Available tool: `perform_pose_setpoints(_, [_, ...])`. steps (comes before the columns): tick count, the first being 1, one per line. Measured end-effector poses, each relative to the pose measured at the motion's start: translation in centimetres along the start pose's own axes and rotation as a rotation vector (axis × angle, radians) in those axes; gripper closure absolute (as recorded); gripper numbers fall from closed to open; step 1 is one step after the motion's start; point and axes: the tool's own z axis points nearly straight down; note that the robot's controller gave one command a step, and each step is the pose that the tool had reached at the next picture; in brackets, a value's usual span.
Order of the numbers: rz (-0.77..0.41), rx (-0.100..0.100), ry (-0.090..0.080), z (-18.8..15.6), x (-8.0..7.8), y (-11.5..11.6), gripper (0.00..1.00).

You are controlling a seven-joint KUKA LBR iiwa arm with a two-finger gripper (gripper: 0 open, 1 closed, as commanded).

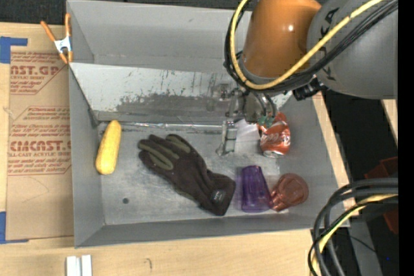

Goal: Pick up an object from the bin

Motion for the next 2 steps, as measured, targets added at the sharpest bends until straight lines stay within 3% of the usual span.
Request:
perform_pose_setpoints(1, [0.001,-0.001,-0.008,-0.5,-0.1,0.0,0.0])
perform_pose_setpoints(2, [0.089,-0.002,-0.01,5.7,2.1,2.7,0.0])
